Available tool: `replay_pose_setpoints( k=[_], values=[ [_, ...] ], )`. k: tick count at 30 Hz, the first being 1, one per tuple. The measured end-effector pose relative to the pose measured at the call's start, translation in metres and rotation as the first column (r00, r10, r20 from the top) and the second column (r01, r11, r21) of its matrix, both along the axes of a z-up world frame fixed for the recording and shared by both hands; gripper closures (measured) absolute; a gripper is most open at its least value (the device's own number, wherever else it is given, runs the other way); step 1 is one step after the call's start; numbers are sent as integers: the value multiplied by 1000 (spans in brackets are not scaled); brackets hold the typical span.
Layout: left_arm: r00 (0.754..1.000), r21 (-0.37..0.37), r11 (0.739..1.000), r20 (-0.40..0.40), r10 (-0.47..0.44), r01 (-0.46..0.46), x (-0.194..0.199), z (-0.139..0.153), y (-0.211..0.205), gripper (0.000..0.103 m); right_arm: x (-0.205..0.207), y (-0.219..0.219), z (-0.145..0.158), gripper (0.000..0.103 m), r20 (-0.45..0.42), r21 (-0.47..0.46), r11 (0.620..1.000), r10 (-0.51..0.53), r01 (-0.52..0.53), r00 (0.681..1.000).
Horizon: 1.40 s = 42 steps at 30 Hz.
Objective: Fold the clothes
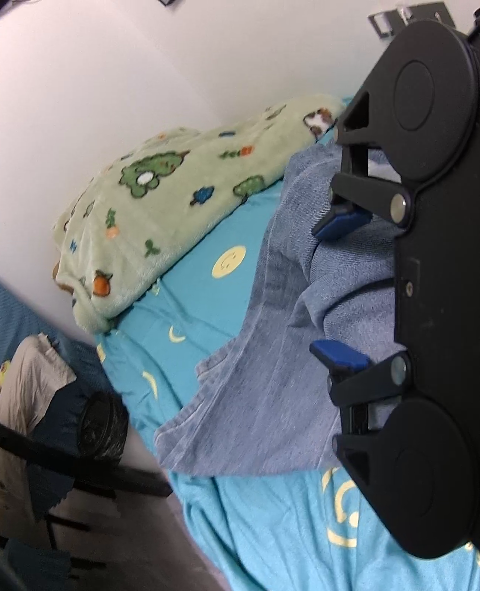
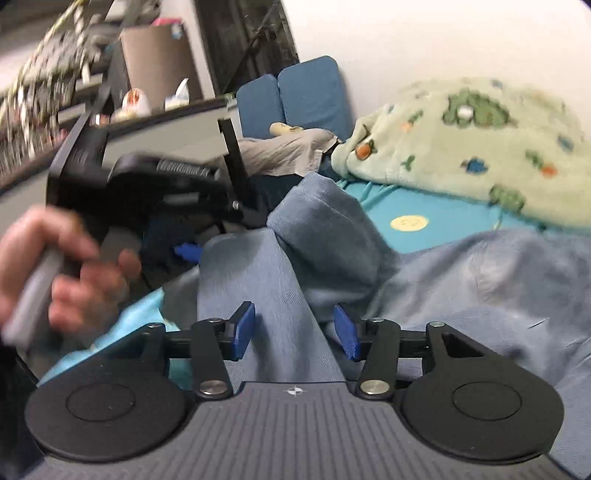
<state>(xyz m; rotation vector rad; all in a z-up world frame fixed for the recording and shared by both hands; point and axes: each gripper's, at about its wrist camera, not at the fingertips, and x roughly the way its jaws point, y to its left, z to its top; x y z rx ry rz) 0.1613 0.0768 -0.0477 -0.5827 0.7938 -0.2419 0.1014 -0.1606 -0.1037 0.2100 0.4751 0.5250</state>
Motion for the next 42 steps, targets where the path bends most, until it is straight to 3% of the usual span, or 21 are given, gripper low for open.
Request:
replay_pose_setpoints(
  k=[2,3,4,5,9,12,14,16,19,21,27,28,29,31,35,38,42],
  values=[
    [1000,-22,1000,8,-2,2,-2,1,0,58,-2,6,1,56,-23,-15,1000,15,-16,1000],
    [1000,-40,999,11,0,1,-4,1,1,59,-3,10,1,68,-35,-29,999,22,-23,999],
    [1000,-58,998,13,2,-1,-6,2,2,60,-4,13,1,87,-48,-55,998,17,-20,999],
    [1000,-89,996,15,6,-5,-9,2,5,60,-6,15,-1,94,-52,-77,997,12,-16,999],
    [999,-199,979,15,47,-43,-19,7,21,60,-30,23,11,98,46,-165,985,56,-47,997],
    [996,-232,969,28,90,-81,-26,15,33,60,-68,29,28,98,151,-190,970,184,-155,971],
    [993,-226,968,34,116,-105,-31,19,40,60,-94,44,29,97,151,-290,917,327,-275,933],
    [992,-217,970,37,125,-114,-32,22,43,59,-114,60,20,97,91,-353,852,443,-387,892],
    [991,-172,977,29,129,-122,-34,23,41,57,-126,81,1,97,-14,-440,751,543,-493,840],
    [991,-142,982,13,131,-128,-34,21,40,57,-126,85,-7,97,-72,-459,712,566,-531,821],
    [990,-119,982,-24,142,-144,-17,13,45,52,-126,80,-2,95,-98,-439,709,573,-552,814],
    [991,-105,985,-23,135,-137,-10,13,44,57,-127,80,-3,95,-102,-441,705,576,-556,811],
    [992,-90,988,-19,125,-126,-3,15,42,77,-128,80,-3,95,-106,-442,700,579,-560,808],
    [994,-67,992,-22,109,-110,5,22,39,99,-127,79,-3,95,-108,-432,700,586,-569,803],
    [995,-77,993,30,91,-89,10,59,29,100,-127,77,-3,95,-116,-422,696,595,-581,796],
    [995,-37,996,65,82,-80,30,91,7,100,-133,78,1,95,-97,-444,691,597,-571,797],
    [993,41,992,-32,117,-116,85,93,-25,100,-131,68,13,95,-35,-409,734,582,-543,813]
  ],
)
